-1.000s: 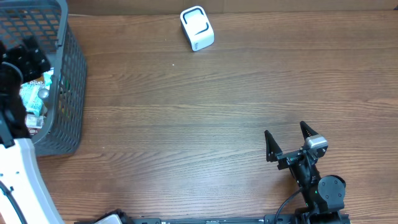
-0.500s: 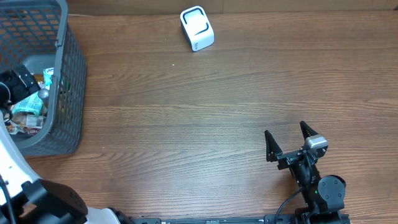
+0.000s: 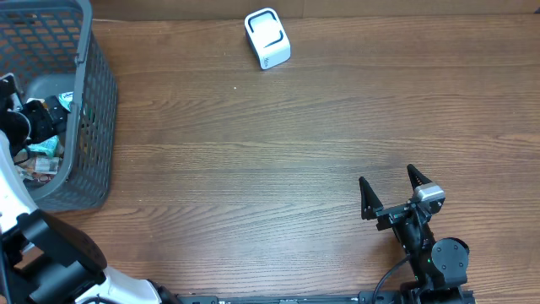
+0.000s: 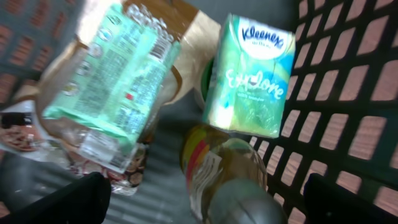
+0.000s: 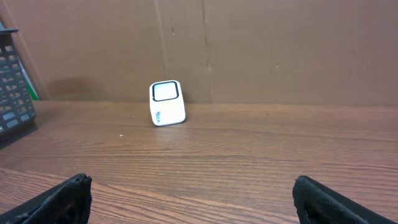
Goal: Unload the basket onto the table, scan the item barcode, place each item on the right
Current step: 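Move the left gripper over the basket and lower it inside, then grasp the yellow Vim soap bottle with the left gripper and lift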
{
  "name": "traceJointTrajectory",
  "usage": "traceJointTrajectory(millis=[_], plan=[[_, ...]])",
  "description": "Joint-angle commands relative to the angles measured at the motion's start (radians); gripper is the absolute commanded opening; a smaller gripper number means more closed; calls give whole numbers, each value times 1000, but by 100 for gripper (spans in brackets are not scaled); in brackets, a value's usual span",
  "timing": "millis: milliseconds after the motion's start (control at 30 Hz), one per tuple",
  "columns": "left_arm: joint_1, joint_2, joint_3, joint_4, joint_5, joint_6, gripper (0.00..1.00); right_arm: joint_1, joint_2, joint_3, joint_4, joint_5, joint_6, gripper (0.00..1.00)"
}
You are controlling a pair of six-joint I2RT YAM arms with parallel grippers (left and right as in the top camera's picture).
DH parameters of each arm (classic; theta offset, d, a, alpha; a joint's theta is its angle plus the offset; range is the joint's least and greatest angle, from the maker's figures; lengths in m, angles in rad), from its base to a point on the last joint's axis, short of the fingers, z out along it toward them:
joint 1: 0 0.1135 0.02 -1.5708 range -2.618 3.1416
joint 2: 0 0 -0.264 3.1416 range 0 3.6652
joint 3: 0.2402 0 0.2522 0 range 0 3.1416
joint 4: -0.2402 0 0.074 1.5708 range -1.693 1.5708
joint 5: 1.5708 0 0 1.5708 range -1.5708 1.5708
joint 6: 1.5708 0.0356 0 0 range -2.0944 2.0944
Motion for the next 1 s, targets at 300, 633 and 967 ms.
traceJointTrajectory(millis=[300, 633, 967], plan=[[-40, 130, 2, -11, 22, 60, 82, -2, -11, -11, 5, -5, -2, 100], [-40, 191, 2, -18, 18, 60, 64, -2, -11, -11, 5, -5, -2, 100], [-39, 174, 13, -16, -42, 3, 47, -2, -11, -11, 4, -5, -2, 100]])
